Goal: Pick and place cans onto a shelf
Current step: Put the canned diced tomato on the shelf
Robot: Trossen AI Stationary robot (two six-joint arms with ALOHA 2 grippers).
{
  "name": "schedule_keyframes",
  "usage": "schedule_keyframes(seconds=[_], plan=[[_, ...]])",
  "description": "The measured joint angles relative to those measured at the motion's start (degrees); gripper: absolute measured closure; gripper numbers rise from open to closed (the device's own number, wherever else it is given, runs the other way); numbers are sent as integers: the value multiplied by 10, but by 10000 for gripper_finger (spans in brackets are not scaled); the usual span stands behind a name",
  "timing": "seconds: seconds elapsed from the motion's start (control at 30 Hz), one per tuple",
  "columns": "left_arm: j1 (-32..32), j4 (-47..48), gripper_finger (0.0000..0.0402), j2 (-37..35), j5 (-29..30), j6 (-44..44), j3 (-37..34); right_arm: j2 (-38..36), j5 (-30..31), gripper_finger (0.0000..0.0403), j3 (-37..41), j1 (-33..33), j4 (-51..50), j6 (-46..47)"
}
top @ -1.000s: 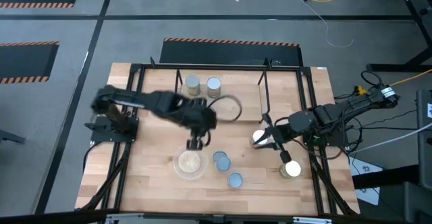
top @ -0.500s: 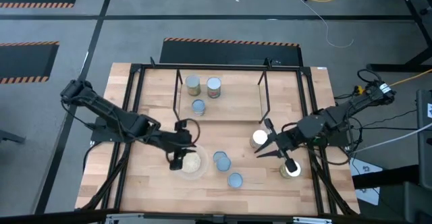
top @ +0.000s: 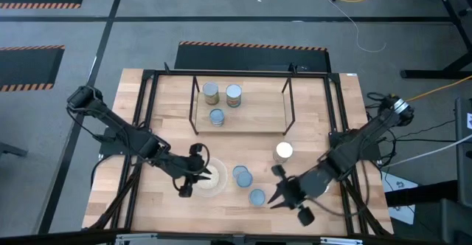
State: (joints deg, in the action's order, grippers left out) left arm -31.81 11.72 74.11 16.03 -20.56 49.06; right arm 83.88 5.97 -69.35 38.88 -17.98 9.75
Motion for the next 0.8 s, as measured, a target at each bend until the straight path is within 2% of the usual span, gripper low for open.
schedule_keyframes(seconds=[0.33,0.8], plan=[[-33,-24,325,1,0,0,0,98,-1,331,-17,20,-19,20],[-36,-24,325,1,0,1,0,162,0,331,-17,2,-47,18]])
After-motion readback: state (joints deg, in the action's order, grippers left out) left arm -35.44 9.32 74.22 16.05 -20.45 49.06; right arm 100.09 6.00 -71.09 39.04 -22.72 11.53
